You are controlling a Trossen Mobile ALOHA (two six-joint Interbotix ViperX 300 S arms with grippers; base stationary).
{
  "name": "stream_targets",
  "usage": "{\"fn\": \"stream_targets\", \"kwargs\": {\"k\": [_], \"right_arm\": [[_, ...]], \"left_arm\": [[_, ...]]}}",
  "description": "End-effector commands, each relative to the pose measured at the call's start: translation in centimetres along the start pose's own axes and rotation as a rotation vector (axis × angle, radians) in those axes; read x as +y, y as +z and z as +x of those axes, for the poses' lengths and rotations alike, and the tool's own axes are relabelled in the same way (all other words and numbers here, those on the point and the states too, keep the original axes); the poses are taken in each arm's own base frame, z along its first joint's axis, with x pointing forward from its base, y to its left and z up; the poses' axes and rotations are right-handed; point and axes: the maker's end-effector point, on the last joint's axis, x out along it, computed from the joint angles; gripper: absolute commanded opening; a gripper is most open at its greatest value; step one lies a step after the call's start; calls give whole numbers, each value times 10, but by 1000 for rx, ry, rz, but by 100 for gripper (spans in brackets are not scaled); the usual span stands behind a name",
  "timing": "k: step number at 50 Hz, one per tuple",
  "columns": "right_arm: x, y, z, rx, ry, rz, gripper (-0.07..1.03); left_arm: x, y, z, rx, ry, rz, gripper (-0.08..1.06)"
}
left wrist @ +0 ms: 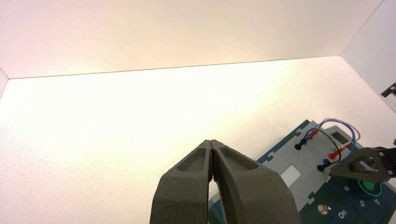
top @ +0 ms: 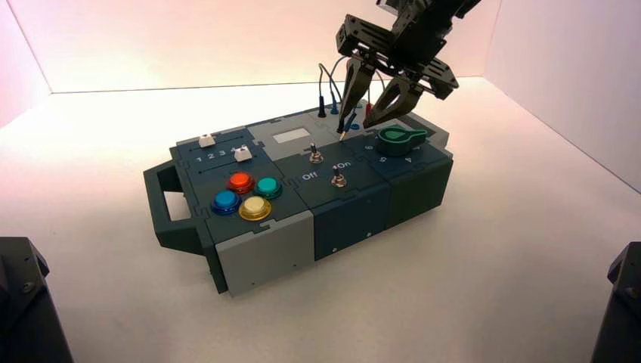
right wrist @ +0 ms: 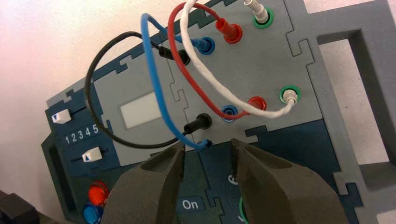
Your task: Insert the blue wire.
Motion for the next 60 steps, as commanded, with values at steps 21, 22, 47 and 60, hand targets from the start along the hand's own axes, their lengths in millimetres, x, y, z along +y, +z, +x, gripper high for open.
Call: {"fn": "stream_targets", "kwargs": {"k": [21, 22, 47, 60], "right_arm": [[11, 16, 4, -25, 17, -13, 47], [11, 16, 4, -25, 17, -13, 46], [0, 12, 15, 5, -9, 3, -2], [2, 19, 8, -29, -12, -36, -2]], "left_arm": [[-1, 7, 0, -18, -4, 6, -3], [-1, 7, 0, -18, -4, 6, -3], [-1, 7, 0, -16, -4, 9, -3], [-1, 7, 0, -15, -4, 9, -3]]}}
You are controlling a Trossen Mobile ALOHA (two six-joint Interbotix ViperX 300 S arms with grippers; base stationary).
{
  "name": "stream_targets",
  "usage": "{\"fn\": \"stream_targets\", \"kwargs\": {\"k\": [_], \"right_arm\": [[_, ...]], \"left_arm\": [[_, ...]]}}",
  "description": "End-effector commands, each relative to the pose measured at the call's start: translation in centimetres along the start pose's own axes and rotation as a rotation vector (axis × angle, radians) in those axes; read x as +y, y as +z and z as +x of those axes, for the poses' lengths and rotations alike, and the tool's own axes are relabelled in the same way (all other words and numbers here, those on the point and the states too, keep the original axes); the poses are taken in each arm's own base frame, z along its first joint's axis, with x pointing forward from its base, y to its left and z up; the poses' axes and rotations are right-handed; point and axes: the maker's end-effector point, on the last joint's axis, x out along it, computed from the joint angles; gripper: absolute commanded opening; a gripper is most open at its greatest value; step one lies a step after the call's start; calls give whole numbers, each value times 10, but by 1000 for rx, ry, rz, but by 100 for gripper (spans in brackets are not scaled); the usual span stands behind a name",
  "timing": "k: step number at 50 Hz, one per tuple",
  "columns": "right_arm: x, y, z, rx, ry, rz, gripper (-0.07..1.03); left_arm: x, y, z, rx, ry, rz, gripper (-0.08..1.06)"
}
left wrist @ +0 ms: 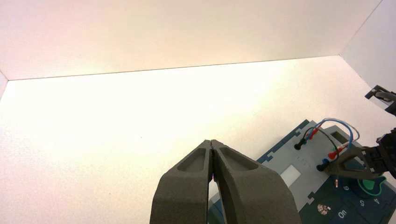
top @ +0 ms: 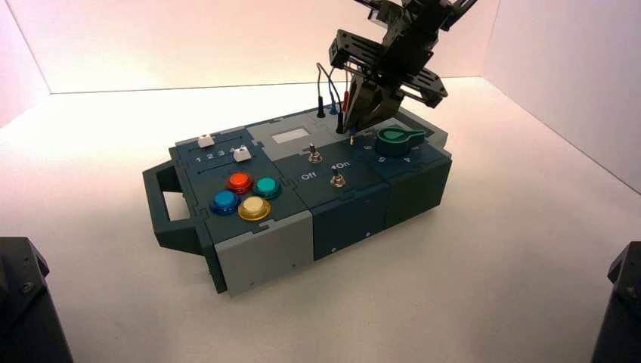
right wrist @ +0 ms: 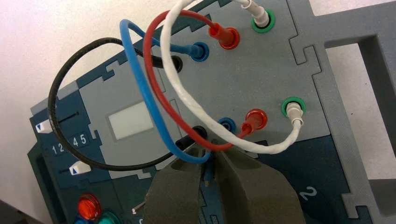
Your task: Insert the blue wire.
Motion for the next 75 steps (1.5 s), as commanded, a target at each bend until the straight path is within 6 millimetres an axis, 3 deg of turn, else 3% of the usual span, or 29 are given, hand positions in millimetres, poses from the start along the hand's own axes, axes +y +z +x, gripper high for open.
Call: {"fn": "stream_targets", "kwargs": {"k": [1, 22, 41, 75], "right_arm": [[6, 15, -11, -61, 10, -35, -2], [10, 24, -31, -201, 0, -114, -2], [26, 18, -24, -291, -8, -246, -2], [23, 28, -31, -326, -24, -294, -2]], "left_arm": [[-2, 6, 0, -13, -5, 6, -3], [-2, 6, 0, -13, -5, 6, -3], [-2, 7, 0, -15, -5, 5, -3], [-2, 6, 0, -16, -6, 2, -3]]}}
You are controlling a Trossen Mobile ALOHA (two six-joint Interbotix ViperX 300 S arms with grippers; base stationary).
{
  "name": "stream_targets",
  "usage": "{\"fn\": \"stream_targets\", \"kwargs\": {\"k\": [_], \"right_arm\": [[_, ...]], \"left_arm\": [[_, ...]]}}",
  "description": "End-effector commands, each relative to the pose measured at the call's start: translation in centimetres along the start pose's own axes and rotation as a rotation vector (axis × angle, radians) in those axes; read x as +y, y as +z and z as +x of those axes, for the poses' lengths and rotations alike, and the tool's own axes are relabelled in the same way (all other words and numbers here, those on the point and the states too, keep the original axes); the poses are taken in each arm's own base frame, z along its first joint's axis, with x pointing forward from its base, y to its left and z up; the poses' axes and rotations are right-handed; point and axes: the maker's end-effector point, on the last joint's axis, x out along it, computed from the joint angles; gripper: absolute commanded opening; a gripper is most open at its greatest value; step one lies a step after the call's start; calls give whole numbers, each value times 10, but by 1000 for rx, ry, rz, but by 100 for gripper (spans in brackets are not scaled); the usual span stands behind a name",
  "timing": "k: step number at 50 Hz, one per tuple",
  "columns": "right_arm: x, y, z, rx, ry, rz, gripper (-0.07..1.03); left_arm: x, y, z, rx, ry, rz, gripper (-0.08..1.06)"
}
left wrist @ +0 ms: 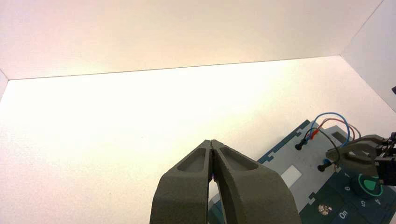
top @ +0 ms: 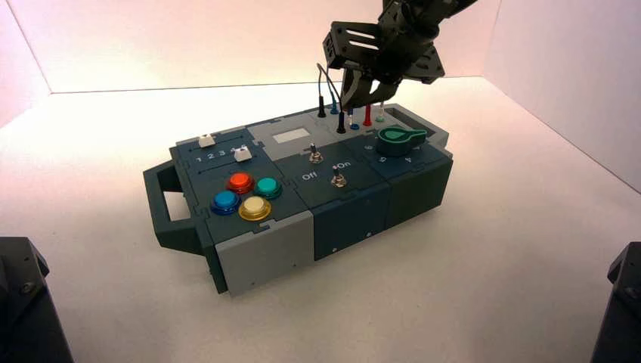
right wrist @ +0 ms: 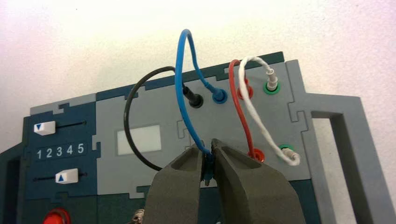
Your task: Insert the blue wire.
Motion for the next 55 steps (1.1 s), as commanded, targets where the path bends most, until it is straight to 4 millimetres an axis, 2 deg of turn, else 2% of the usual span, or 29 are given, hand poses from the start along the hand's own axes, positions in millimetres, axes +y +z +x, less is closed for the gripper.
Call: {"fn": "stream_targets", "kwargs": {"k": [1, 55], "right_arm": [[6, 20, -10, -56, 14, -18, -2], [-2, 24, 6, -80, -16, -104, -2]], "left_arm": [[-1, 7, 0, -16, -4, 6, -3], [-1, 7, 0, -24, -3, 6, -3]]}}
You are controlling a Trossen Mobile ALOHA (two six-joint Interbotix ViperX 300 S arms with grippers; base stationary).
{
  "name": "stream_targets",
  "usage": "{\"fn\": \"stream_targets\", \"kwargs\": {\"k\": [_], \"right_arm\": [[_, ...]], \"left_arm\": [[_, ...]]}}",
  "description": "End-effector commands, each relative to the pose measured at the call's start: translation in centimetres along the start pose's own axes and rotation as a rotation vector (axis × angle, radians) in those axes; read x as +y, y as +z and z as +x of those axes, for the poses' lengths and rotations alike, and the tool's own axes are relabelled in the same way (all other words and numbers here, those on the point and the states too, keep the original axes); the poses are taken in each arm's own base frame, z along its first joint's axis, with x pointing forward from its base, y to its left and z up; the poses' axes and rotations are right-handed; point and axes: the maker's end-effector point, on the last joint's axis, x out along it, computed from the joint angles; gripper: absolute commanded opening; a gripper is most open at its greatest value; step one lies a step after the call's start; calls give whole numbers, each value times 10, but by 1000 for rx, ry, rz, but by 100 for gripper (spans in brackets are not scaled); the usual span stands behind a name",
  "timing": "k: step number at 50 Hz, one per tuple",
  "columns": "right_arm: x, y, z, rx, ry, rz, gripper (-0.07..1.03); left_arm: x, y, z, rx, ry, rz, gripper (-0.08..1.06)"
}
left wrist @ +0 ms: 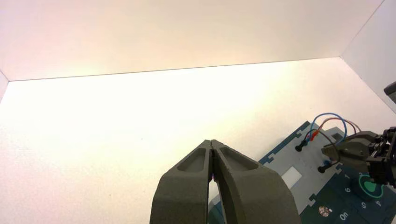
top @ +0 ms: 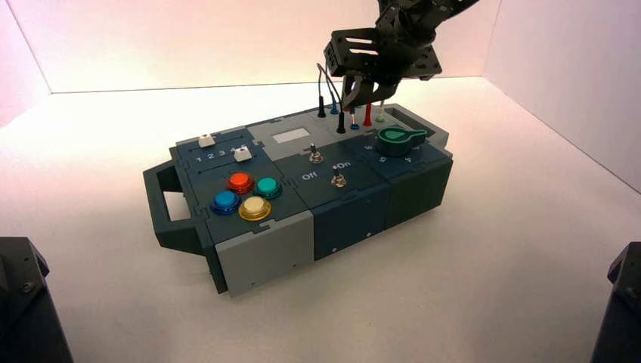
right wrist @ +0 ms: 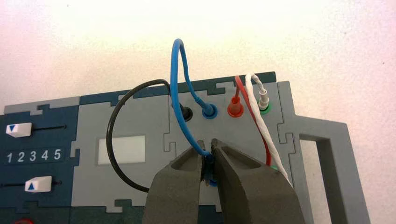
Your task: Insert the blue wire.
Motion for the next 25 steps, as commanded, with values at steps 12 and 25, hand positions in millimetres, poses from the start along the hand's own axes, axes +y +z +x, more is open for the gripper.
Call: {"fn": "stream_targets", "kwargs": {"k": [12, 25], "right_arm": [[1, 16, 1, -47, -1, -34, -2], [2, 19, 0, -56, 0, -58, -2]], "left_arm": [[-1, 6, 0, -19, -4, 4, -3], [-1, 7, 0, -22, -3, 6, -3]]}}
